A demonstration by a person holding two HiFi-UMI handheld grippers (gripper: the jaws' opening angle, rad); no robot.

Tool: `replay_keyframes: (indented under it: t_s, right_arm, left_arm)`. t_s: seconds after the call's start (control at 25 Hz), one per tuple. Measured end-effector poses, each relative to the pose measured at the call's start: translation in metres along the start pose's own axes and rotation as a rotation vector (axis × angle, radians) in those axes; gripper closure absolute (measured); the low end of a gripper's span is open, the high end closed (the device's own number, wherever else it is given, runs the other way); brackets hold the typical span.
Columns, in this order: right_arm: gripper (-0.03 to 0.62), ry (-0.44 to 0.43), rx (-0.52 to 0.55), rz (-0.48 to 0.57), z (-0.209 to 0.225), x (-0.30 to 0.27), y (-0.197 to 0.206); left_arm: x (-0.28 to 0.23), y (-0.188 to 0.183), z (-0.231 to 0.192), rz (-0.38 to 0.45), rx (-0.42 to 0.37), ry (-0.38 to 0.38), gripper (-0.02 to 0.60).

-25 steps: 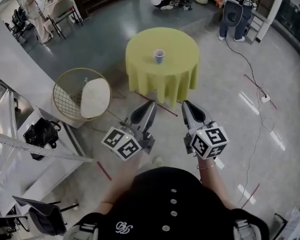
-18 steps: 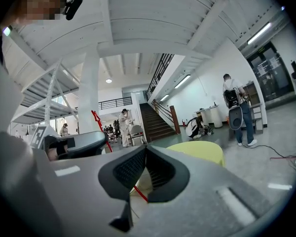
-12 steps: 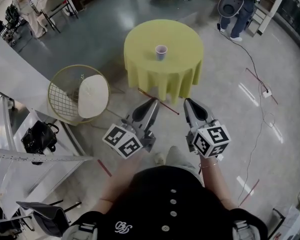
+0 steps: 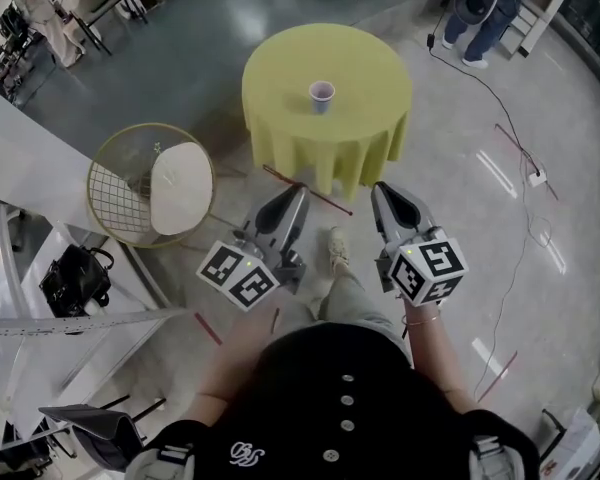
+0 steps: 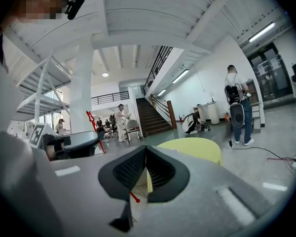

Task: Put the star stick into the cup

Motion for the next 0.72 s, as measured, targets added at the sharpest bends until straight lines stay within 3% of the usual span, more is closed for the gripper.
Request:
replay_keyframes:
  t_s: [0.72]
  right_arm:
    - [0.591,-0.104,-0.012,-0.058,0.065,-0.128,-0.024]
  left_arm:
    - [-0.098,-0.013,-0.091,0.0,-0.016,-0.09,0.56]
Point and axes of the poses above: the fingertips, and each gripper's own axes: x backward along the fingers, z to its right, y out of its underside, the point moved 3 cm from there along x, backward along the fingers, and after that the axes turned 7 degrees about y, right-handed, at the moved point
